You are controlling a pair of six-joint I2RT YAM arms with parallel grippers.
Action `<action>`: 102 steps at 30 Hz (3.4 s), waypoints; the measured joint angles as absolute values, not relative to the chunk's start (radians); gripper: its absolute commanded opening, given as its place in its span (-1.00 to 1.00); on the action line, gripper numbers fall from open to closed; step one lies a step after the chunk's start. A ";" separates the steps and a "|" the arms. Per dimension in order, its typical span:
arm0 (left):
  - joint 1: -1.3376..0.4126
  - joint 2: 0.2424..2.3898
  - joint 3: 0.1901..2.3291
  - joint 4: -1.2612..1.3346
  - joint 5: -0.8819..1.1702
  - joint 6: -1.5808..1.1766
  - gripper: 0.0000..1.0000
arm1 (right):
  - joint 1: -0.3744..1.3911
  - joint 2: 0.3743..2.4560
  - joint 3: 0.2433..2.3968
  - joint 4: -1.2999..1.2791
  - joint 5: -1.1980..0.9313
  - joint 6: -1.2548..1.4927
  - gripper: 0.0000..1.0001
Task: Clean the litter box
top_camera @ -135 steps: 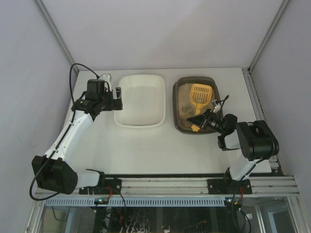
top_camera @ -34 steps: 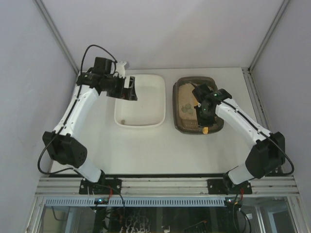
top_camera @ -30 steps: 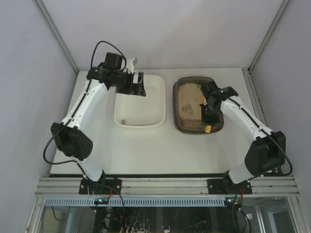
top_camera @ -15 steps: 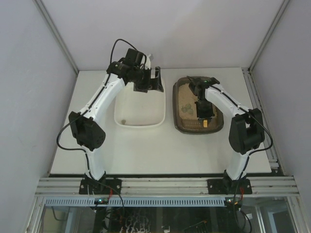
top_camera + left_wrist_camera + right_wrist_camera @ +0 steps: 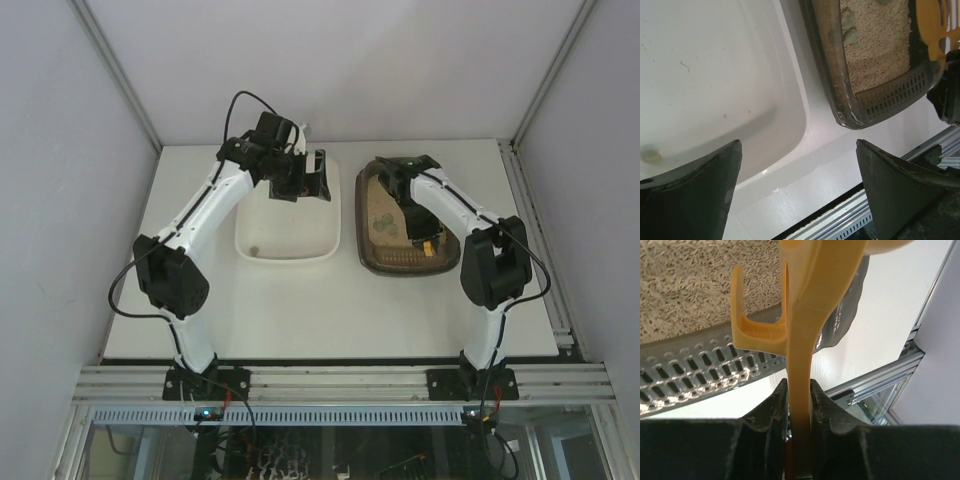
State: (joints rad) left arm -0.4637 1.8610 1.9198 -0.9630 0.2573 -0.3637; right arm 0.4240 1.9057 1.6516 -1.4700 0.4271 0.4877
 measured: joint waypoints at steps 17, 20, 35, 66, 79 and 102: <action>-0.464 1.784 1.811 -0.923 0.194 -0.355 0.99 | 0.348 2.057 1.713 -1.462 0.380 0.463 -1.00; -0.463 1.779 1.801 -0.915 0.189 -0.355 1.00 | 0.333 2.057 1.723 -1.460 0.337 0.451 -1.00; -0.463 1.776 1.795 -0.913 0.186 -0.352 0.99 | 0.183 2.070 1.763 -1.378 -0.043 0.368 -1.00; -0.457 1.773 1.751 -0.897 0.224 -0.347 1.00 | 0.074 2.011 1.465 -0.885 -0.670 0.386 -1.00; -0.456 1.769 1.746 -0.892 0.233 -0.318 0.99 | 0.110 1.821 1.312 -0.817 -0.660 0.462 -1.00; -0.383 1.595 1.480 -0.839 0.049 -0.146 0.95 | 0.145 1.447 0.593 0.010 -0.833 0.654 -1.00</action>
